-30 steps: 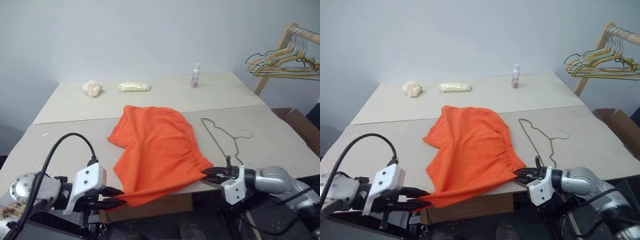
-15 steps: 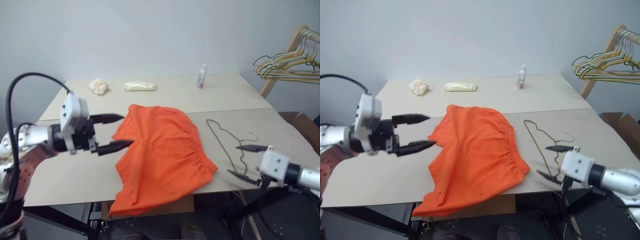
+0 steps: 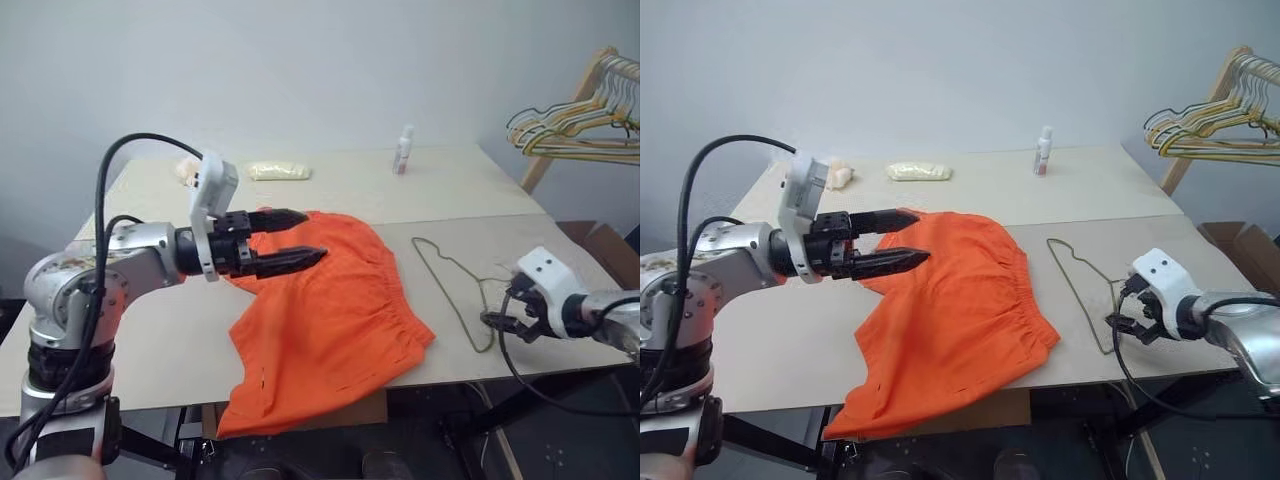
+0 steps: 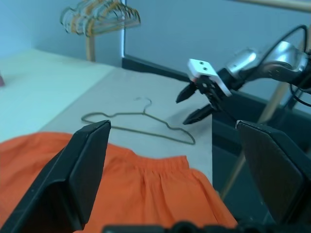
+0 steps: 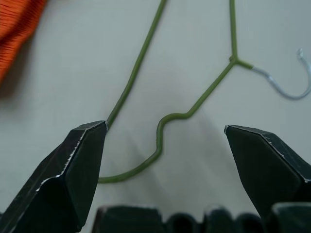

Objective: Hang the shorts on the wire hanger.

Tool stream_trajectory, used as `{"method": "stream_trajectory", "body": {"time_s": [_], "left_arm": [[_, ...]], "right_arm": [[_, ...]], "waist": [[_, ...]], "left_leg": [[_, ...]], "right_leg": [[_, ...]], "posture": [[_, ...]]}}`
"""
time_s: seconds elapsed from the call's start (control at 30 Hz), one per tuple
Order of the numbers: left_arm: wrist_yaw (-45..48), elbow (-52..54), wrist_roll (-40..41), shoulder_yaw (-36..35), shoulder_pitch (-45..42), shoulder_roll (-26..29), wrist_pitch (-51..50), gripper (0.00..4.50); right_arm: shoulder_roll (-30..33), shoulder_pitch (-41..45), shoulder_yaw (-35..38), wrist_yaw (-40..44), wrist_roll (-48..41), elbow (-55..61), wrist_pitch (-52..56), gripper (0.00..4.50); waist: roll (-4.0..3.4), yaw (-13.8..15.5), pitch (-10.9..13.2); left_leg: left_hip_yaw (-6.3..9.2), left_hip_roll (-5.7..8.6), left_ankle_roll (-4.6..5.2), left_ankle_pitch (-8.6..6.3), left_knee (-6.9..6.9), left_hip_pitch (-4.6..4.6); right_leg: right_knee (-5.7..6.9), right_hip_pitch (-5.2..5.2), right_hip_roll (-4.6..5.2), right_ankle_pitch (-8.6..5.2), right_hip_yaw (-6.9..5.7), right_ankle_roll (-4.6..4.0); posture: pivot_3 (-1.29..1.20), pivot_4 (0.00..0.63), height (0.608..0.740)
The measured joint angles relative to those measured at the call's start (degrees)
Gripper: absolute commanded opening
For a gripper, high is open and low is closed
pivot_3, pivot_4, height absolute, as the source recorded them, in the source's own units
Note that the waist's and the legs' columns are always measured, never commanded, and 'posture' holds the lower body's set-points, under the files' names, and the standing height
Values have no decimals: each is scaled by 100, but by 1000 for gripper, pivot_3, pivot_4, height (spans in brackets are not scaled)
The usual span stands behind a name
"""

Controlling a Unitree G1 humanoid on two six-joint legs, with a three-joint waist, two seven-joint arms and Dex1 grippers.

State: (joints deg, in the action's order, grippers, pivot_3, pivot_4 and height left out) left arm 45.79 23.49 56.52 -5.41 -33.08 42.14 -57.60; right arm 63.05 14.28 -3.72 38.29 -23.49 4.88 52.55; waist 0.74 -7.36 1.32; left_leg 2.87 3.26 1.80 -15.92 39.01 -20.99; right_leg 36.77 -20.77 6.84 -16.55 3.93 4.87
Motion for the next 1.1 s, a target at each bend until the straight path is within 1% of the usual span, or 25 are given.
{"method": "stream_trajectory", "body": {"time_s": [0.07, 0.17, 0.23, 0.3, 0.4, 0.5, 0.53, 0.63, 0.67, 0.83, 0.93, 1.0, 1.07, 1.1], "left_arm": [[163, 24, -72, 69, 61, 88, 24, 4491], [409, 32, -256, 171, 216, 150, 201, 4491], [594, 41, -355, 196, 346, 162, 392, 4500], [733, 48, -405, 205, 427, 159, 526, 4500], [915, 48, -483, 203, 507, 174, 712, 4500], [1189, 56, -495, 202, 654, 284, 883, 4500], [1269, 58, -497, 202, 672, 302, 906, 4500], [1419, 67, -538, 204, 701, 327, 1034, 4500], [1452, 65, -561, 208, 705, 326, 1071, 4500], [1511, 46, -645, 229, 741, 312, 1142, 4500], [1526, 45, -697, 254, 826, 281, 1151, 4500], [1535, 43, -699, 262, 835, 269, 1151, 4500], [1518, 40, -698, 263, 831, 260, 1149, 4500], [1490, 29, -697, 265, 819, 250, 1139, 4500]], "right_arm": [[-119, 239, -256, 17, 211, -252, 79, 4500], [-413, 526, -515, 62, 437, -649, 129, 4500], [-645, 691, -711, 53, 651, -1042, 135, 4123], [-763, 875, -715, 65, 762, -1321, 132, 3602], [-772, 981, -724, 260, 904, -1575, 111, 2513], [-802, 989, -726, 418, 933, -1589, 124, 1477], [-807, 990, -726, 442, 948, -1586, 150, 1181], [-833, 988, -676, 384, 1049, -1552, 232, 107], [-859, 984, -637, 330, 1080, -1512, 282, 45], [-898, 853, -430, 132, 1103, -1203, 519, 45], [-876, 630, -296, -15, 1193, -903, 387, 45], [-816, 360, -206, -228, 1437, -714, -180, 45], [-775, 61, -35, -546, 1829, -554, -1215, 45], [-681, -76, 26, -705, 2072, -505, -1933, 45]], "waist": [[-1, 0, -1], [-1, -3, -1], [-2, -3, -1], [-1, -11, -2], [-1, -4, -2], [-2, -3, -2], [-1, -1, -2], [-1, 6, -2], [-2, 2, -2], [-4, -22, -2], [-4, -58, -2], [-4, -75, -2], [-5, -114, -2], [-9, -135, -2]], "left_leg": [[-1, 1, -4, 3, 6, -19], [0, 1, -5, 4, 6, -21], [-1, 1, -5, 4, 7, -21], [-1, 0, -6, 4, 8, -18], [1, -1, -6, 4, 8, -19], [1, -1, -6, 4, 7, -19], [1, -1, -5, 4, 8, -19], [2, -2, -5, 4, 8, -19], [2, -3, -6, 4, 8, -19], [1, -2, -6, 4, 7, -25], [2, -2, -6, 4, 7, -27], [1, -1, -6, 4, 7, -30], [0, 1, -6, 4, 7, -30], [0, 1, -6, 4, 7, -30]], "right_leg": [[11, -28, 0, 1, 2, -1], [14, -31, 0, 1, 2, -2], [15, -31, 0, 2, 3, -3], [14, -28, 0, 3, 2, -4], [13, -28, 0, 3, 0, -5], [13, -29, 0, 3, 0, -5], [13, -29, 0, 3, 0, -5], [14, -28, 0, 3, -1, -5], [15, -29, -1, 3, -1, -5], [17, -36, 0, 3, 1, -5], [18, -38, 0, 3, 1, -5], [20, -42, 1, 3, 1, -4], [21, -42, 2, 2, 2, -4], [22, -42, 1, 2, 2, -3]], "posture": [[-200, 0, 740], [-197, 0, 740], [-194, 0, 740], [-191, 1, 740], [-191, 6, 740], [-196, 9, 740], [-199, 9, 740], [-208, 9, 740], [-213, 8, 740], [-226, 2, 740], [-229, 0, 740], [-228, 0, 740], [-232, 0, 740], [-233, 0, 740]]}}
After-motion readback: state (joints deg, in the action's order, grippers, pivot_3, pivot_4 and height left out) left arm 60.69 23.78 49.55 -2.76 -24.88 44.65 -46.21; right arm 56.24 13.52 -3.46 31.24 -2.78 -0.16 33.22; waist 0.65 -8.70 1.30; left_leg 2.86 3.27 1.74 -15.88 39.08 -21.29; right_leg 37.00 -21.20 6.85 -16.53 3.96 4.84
